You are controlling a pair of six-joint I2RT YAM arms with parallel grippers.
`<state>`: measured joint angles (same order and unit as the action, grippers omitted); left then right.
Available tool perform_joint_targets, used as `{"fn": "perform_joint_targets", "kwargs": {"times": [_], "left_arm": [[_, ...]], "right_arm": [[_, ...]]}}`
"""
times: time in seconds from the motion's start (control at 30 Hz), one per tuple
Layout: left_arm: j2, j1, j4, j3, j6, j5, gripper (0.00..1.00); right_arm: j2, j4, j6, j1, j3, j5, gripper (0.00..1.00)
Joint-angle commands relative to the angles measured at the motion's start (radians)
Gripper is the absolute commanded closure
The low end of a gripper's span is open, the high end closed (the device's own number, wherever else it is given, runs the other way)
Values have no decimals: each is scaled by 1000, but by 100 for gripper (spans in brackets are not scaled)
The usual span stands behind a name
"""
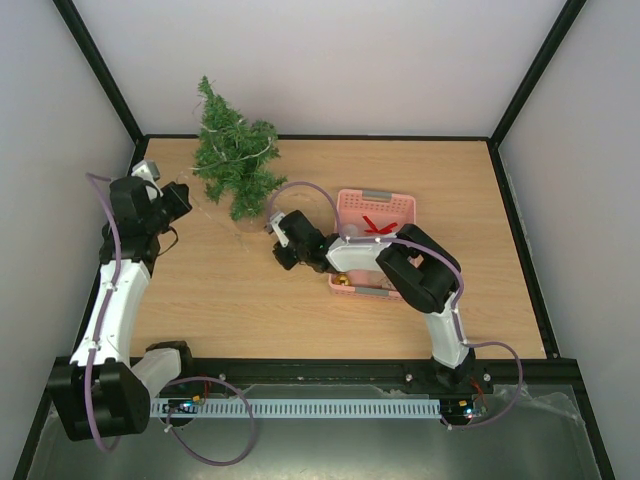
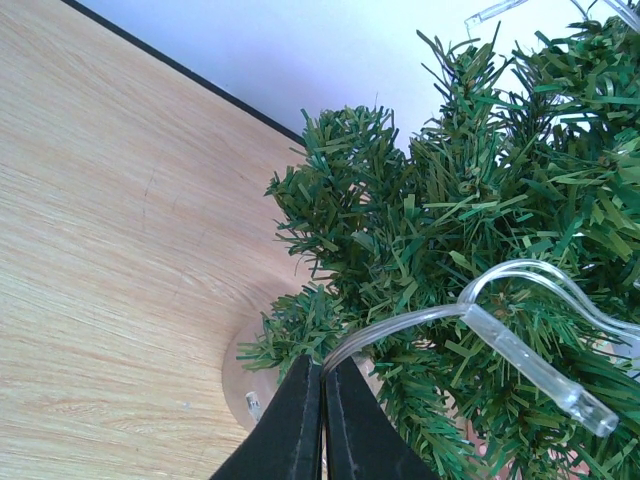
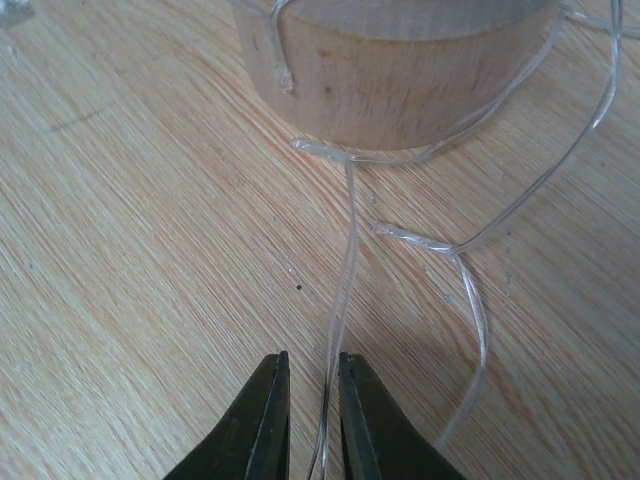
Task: Decorate the small christmas tree
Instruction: Wrap the decoration item around the Christmas tree.
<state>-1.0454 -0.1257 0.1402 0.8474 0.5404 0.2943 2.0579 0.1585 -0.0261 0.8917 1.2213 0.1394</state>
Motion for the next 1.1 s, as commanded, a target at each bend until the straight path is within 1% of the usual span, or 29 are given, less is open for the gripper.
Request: {"fn": "perform_joint_targets", "kwargs": {"times": [0.0, 0.53, 0.6, 0.67, 0.7, 0.87, 0.97, 1.07], "left_arm": [[21, -9, -10, -3, 5, -13, 97], [26, -8, -4, 19, 18, 14, 97], [31, -8, -10, 14, 21, 18, 98], [34, -8, -16, 10, 20, 15, 98], [32, -8, -16, 10, 18, 14, 98], [30, -8, -41, 21, 37, 52, 98], [33, -8, -54, 43, 52, 69, 98], [45, -8, -45, 52, 49, 44, 98]], "right_arm": [[-2, -42, 12, 1, 10, -25, 83], [28, -87, 13, 1, 49, -30, 83], [30, -94, 12, 1, 56, -33, 87], [19, -97, 16, 0, 55, -35, 96], [8, -106, 20, 0, 55, -33, 98], [-97, -163, 26, 1, 21, -34, 98], [-202, -165, 22, 3, -46, -12, 98], [-315, -181, 31, 3, -101, -20, 98]]}}
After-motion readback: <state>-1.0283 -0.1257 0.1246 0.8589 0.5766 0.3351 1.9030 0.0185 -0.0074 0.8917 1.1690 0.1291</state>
